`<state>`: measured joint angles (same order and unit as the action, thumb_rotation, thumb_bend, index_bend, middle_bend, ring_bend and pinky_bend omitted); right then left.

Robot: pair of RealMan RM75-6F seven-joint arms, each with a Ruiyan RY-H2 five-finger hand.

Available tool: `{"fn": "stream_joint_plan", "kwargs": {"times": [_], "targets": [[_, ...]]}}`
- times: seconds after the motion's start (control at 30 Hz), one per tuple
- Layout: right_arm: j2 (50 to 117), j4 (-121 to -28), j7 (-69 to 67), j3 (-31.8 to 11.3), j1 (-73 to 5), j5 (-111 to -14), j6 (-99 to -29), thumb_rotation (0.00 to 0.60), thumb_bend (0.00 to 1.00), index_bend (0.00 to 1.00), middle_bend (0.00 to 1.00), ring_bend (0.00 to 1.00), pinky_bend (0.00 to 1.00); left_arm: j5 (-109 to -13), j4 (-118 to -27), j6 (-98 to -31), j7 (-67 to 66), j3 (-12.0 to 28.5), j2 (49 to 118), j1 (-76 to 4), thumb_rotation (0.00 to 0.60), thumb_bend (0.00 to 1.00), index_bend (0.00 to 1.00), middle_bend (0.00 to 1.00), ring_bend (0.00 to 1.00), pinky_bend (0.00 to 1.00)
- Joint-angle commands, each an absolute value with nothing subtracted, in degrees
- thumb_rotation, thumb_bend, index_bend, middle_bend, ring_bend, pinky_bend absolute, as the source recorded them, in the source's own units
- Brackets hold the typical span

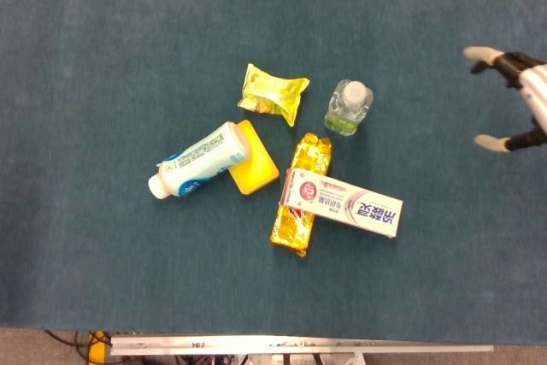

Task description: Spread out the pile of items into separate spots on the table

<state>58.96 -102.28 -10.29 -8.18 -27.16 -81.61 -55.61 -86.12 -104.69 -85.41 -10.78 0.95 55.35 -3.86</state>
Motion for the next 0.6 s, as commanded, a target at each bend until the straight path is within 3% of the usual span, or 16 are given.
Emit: {"fn": "stream_joint_plan", "kwargs": {"times": [0.03,0.6], "targets": [[60.6,-102.1,-8.7,-8.9,-30.1,-79.3,-52.0,0.6,0.0,0.08,0.24,0.18,0.32,-86.0,-104.7,-85.2,-10.9,0.9,55.4,-3.9,0.6,0.37,0.33,0.2,0.13,0.24],[72.6,-96.3,0.7,-11.8,-40.5,-69.1,-44.8,0.6,0.0,0.04,0.21,0.16,0.3,-85.6,-103.2,-84.9,-9.3,0.6,55.6,-3.5,0.6,0.37,0.33,0.2,0.13,0.24]]}}
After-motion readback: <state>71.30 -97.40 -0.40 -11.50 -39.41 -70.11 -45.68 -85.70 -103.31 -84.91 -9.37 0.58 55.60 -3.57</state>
